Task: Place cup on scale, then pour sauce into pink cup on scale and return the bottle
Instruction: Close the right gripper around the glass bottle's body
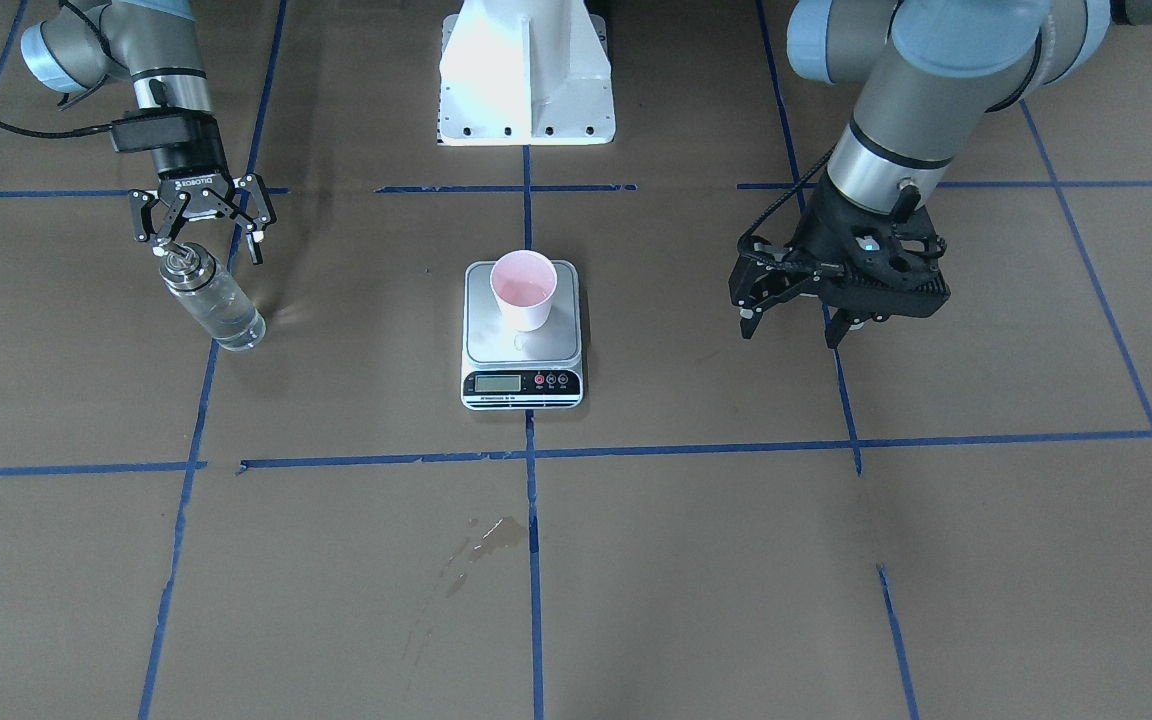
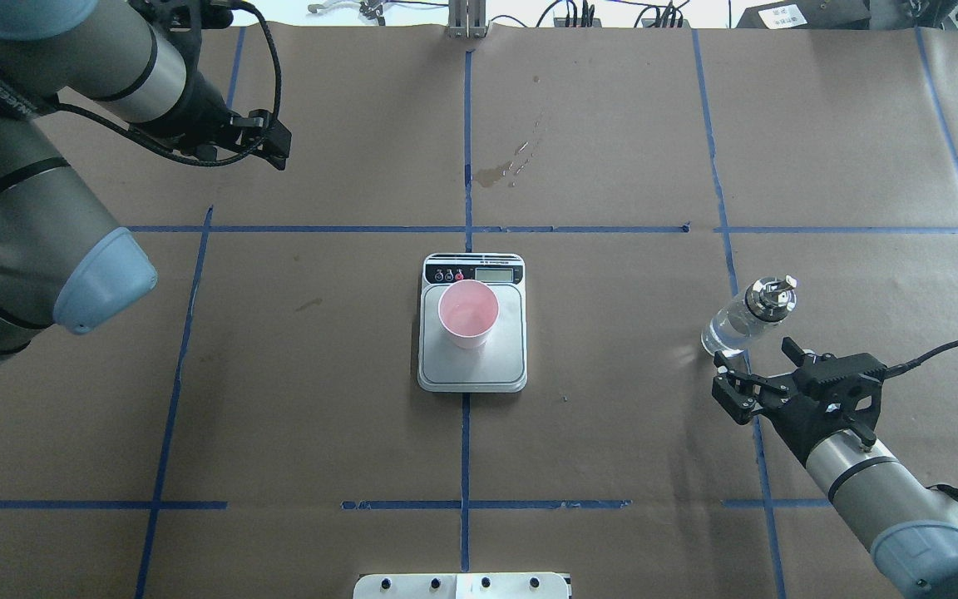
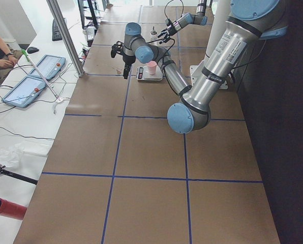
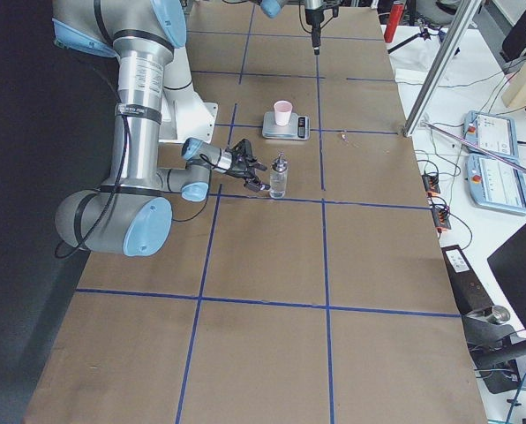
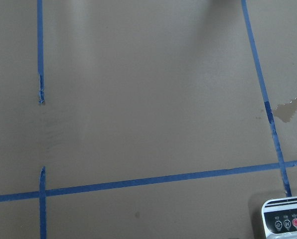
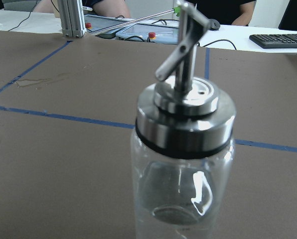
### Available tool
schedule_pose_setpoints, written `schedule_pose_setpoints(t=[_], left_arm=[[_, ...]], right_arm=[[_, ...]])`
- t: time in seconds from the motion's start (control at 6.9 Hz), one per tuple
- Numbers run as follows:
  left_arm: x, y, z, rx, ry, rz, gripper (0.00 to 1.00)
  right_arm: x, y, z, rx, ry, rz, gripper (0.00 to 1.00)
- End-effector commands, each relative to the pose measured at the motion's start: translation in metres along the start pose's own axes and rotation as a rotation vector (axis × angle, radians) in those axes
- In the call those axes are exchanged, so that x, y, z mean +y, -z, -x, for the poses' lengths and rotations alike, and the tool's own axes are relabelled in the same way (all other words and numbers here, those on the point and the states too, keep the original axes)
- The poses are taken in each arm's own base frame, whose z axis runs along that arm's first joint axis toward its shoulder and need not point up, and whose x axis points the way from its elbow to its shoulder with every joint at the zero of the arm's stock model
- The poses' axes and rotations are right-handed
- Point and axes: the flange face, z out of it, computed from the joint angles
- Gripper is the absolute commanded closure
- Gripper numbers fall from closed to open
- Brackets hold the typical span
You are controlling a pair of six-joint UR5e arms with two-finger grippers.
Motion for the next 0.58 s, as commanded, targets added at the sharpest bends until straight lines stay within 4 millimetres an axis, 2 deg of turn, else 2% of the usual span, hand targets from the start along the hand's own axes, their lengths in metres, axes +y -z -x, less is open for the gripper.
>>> schedule_pose_setpoints(t=[0.0,0.43], left_arm=[[0.0,0.0,0.001,-0.002,0.002,0.0,0.12],[0.0,0.0,0.0,0.0,0.002,0.0,0.11]], right_arm=[[-0.002,-0.003,-0.003,0.007,0.001,-0.005,0.0],[-0.022,-0.015,-0.001,0.011,-0.018,-0.013,0.0]])
